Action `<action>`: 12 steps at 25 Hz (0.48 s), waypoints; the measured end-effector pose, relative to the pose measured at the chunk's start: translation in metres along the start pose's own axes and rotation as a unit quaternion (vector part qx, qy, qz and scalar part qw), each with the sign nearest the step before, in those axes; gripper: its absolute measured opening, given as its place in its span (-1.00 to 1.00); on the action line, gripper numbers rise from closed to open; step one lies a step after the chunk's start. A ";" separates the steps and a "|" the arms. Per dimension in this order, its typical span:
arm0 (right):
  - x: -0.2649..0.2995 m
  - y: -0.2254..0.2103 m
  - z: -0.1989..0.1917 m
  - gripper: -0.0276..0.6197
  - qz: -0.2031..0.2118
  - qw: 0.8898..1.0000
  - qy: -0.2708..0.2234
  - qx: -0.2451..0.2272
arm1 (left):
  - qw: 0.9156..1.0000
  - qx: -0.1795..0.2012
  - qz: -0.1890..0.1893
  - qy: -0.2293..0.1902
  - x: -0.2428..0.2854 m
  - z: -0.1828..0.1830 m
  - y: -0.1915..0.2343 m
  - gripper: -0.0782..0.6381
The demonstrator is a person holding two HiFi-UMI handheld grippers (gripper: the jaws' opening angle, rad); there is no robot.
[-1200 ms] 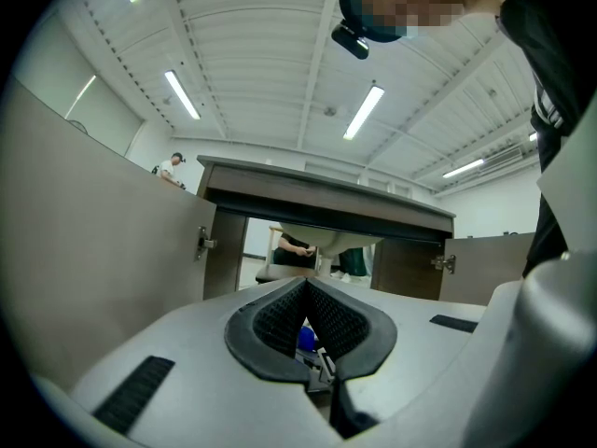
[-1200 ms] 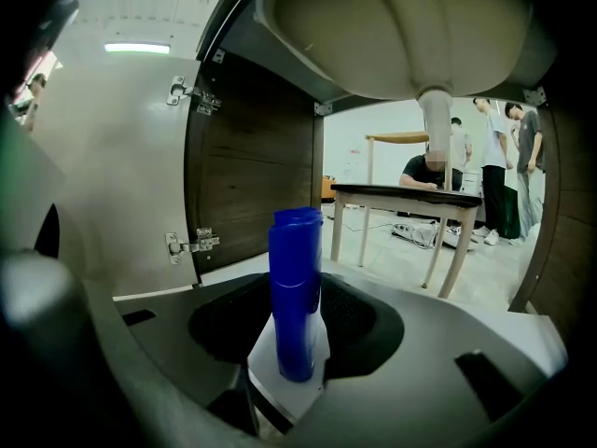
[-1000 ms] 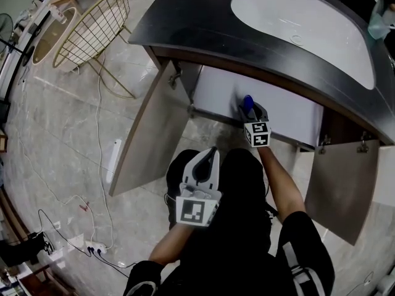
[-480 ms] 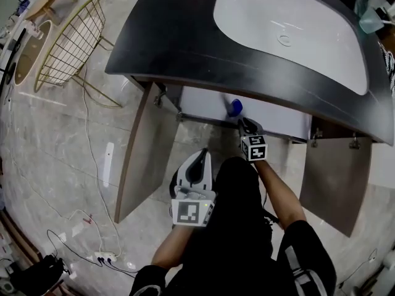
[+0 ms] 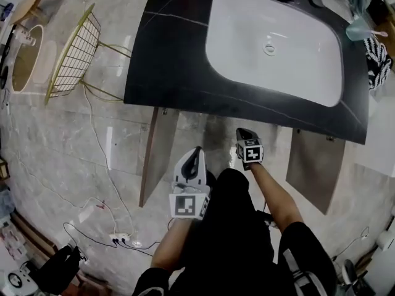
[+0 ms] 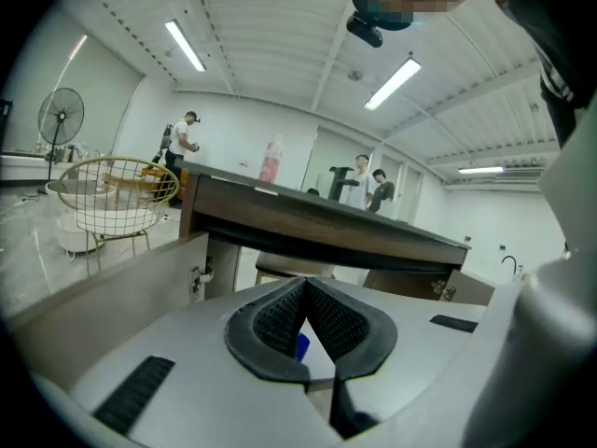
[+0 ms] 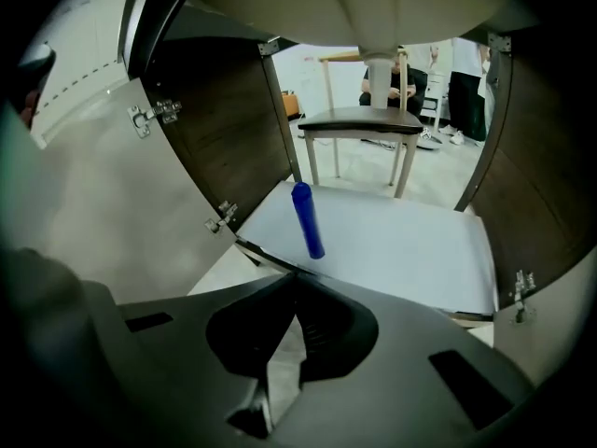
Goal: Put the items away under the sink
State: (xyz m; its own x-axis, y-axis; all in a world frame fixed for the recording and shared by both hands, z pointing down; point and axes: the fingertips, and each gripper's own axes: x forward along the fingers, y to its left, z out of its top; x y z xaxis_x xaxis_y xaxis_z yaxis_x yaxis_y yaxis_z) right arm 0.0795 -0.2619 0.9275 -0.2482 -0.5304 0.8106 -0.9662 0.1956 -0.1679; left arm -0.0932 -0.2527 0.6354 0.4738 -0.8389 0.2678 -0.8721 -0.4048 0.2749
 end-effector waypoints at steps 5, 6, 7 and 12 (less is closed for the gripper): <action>-0.078 0.026 0.027 -0.88 0.000 1.000 0.022 0.000 | 1.000 0.003 -0.014 0.015 -0.026 0.070 -0.029 -0.74; -0.094 0.031 0.034 -0.88 0.001 1.000 0.025 0.002 | 1.000 0.002 -0.017 0.015 -0.032 0.086 -0.036 -0.74; -0.109 0.037 0.041 -0.88 0.001 1.000 0.026 0.006 | 1.000 -0.001 -0.018 0.013 -0.038 0.104 -0.041 -0.74; -0.184 0.067 0.073 -0.88 0.004 0.999 0.031 0.017 | 0.999 0.008 -0.017 0.026 -0.074 0.174 -0.061 -0.74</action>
State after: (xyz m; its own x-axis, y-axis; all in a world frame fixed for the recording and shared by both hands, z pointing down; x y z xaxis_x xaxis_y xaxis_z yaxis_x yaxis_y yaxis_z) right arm 0.0555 -0.2114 0.7260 -0.2528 -0.4771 0.8417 -0.9661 0.1719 -0.1927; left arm -0.0967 -0.2291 0.4380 0.5088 -0.8045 0.3063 -0.8569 -0.4393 0.2696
